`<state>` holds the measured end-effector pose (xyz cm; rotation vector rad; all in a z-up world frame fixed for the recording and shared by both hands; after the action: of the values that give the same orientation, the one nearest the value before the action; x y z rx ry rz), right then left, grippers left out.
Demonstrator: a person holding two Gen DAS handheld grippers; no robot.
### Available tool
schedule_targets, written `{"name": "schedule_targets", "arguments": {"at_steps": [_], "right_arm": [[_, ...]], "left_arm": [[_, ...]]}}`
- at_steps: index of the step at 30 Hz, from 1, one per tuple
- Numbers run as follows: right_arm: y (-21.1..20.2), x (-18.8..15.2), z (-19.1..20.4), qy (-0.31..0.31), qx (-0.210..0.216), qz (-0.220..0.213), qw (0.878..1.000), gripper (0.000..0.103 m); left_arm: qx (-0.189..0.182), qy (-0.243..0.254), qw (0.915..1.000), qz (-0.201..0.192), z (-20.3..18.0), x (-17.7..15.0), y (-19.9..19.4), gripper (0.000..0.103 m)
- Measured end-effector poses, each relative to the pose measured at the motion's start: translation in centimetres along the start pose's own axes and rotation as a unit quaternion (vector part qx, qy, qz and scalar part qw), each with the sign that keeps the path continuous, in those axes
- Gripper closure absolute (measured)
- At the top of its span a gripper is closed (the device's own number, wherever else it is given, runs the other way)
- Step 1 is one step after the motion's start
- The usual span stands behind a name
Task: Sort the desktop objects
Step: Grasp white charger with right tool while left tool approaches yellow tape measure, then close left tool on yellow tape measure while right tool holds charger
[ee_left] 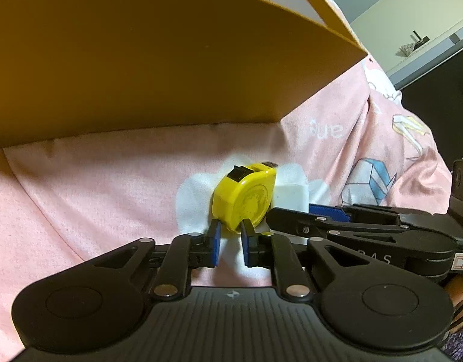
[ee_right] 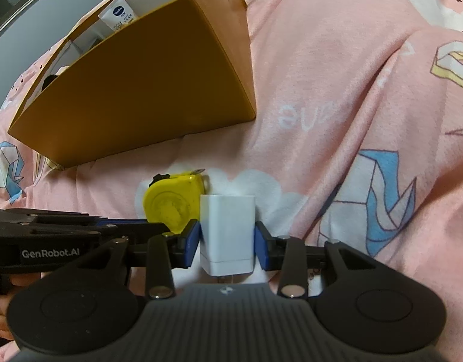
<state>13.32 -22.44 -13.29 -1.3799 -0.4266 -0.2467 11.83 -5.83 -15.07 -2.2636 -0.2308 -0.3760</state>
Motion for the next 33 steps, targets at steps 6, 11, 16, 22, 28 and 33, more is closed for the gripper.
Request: {"name": "schedule_targets", "arguments": {"at_steps": [6,11,16,22,28,33], "right_arm": [[-0.3,-0.2,0.0,0.002,0.003,0.0,1.0,0.063],[-0.5,-0.4,0.1,0.001,0.002,0.001,1.0,0.062],[-0.6,-0.7,-0.1,0.004,0.005,0.001,1.0,0.062],[-0.6,-0.9,-0.3,0.006,0.009,0.003,1.0,0.062],[-0.8,-1.2,-0.6,0.008,0.013,0.003,1.0,0.062],[-1.1,-1.0,-2.8,0.01,0.013,0.008,1.0,0.063]], "left_arm": [[0.0,0.006,0.9997,-0.022,-0.3,0.1,-1.1,0.103],[-0.006,-0.005,0.9999,-0.013,-0.1,0.0,-0.8,0.103],[0.004,-0.037,0.9992,-0.015,1.0,0.0,-0.9,0.088],[0.003,-0.064,0.9979,-0.006,1.9,0.1,-0.2,0.064],[-0.012,-0.058,0.9982,-0.009,1.6,0.7,0.9,0.049],[-0.009,-0.043,0.999,-0.008,1.2,0.9,2.0,0.042]]}}
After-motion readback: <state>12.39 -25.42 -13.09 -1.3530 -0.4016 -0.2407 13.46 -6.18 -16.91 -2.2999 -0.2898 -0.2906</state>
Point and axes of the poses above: each gripper's, at about its wrist camera, not at the fingertips, and y roughly the way its jaws point, z to its left, x to its top, the point moved 3 cm from there along y, roughly the way its jaws point, and after that the axes turned 9 degrees about -x, right-handed, at the moved point
